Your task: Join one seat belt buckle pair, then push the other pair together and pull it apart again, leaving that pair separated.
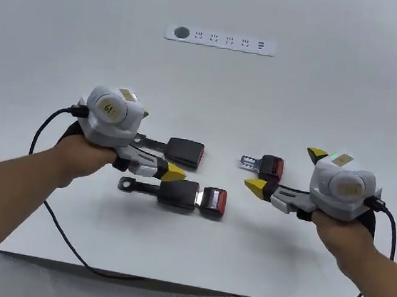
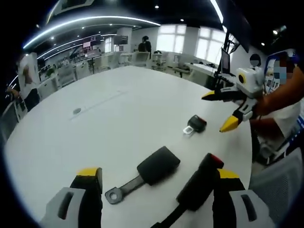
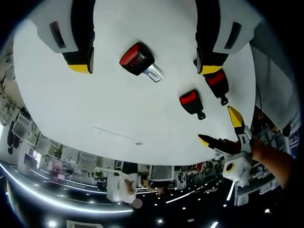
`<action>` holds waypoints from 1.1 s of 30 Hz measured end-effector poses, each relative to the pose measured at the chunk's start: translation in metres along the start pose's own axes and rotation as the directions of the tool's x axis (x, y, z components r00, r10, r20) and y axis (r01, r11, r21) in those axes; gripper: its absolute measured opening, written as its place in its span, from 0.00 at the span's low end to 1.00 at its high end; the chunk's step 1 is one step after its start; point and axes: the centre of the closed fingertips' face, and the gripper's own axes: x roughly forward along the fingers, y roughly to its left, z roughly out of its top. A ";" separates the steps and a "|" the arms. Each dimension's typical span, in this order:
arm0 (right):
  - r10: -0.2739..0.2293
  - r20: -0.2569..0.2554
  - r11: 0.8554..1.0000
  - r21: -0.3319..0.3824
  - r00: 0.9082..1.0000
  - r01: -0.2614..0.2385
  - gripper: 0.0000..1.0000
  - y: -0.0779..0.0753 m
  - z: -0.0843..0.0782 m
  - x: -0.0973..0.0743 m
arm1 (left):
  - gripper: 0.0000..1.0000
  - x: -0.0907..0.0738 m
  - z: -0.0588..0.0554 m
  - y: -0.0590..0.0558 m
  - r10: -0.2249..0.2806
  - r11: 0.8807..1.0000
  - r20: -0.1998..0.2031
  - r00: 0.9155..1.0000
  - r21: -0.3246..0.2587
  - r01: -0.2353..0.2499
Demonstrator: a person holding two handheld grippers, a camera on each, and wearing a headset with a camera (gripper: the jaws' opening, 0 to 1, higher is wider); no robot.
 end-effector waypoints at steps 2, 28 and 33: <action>-0.009 0.009 1.000 0.003 1.000 0.009 0.90 0.003 0.000 -0.003 | 1.00 -0.007 -0.003 -0.005 0.012 1.000 0.011 1.000 -0.018 -0.012; -0.076 0.100 0.996 0.054 0.992 0.071 0.95 0.054 0.003 -0.054 | 1.00 -0.087 -0.035 -0.017 0.118 0.987 0.117 0.986 -0.124 -0.104; -0.094 0.094 0.994 0.070 0.991 0.087 0.96 0.054 -0.002 -0.062 | 1.00 -0.103 -0.035 -0.022 0.132 0.981 0.146 0.980 -0.164 -0.108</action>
